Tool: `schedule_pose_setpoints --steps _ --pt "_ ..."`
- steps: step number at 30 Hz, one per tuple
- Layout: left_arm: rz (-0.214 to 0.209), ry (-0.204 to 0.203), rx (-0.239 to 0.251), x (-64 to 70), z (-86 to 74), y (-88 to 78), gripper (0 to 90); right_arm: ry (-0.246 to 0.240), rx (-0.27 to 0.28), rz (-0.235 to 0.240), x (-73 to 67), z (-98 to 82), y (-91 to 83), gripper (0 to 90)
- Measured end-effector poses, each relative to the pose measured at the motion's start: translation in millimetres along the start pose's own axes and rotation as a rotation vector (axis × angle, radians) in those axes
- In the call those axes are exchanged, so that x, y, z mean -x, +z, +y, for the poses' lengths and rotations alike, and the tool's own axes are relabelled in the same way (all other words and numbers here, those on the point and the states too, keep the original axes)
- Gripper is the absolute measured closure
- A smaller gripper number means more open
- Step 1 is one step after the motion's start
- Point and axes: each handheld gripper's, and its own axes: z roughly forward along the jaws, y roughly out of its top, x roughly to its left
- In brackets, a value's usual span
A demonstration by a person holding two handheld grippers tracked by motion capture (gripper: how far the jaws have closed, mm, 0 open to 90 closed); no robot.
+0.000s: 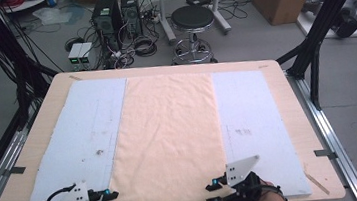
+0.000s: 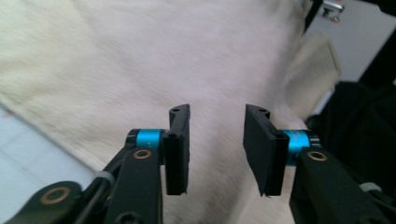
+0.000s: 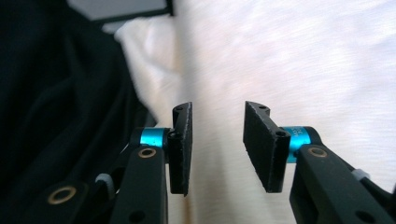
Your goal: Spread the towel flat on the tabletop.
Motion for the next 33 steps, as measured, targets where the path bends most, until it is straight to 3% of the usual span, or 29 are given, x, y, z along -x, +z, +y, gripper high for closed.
schedule_pose_setpoints --steps 9,13,16,22,24,33 --pt "0.063 -0.082 0.029 -34.7 26.6 12.0 45.7 0.142 0.085 -0.142 46.5 11.5 -19.4 37.1" --pt "0.11 -0.092 0.05 -48.5 35.9 14.7 42.9 0.204 0.126 -0.214 64.7 16.5 -27.9 29.7" --pt "0.133 -0.103 0.065 -58.1 43.0 15.0 41.5 0.211 0.141 -0.253 76.8 20.4 -32.0 26.0" --pt "0.151 -0.121 0.074 -72.9 55.7 17.1 40.8 0.236 0.141 -0.256 94.8 29.8 -30.6 21.1" --pt "0.142 -0.116 0.081 -76.7 59.7 18.5 40.6 0.229 0.128 -0.27 99.5 33.9 -29.6 20.7" --pt "0.184 -0.088 0.076 -92.0 80.9 25.1 39.5 0.217 0.13 -0.296 119.6 50.9 -29.5 20.6"
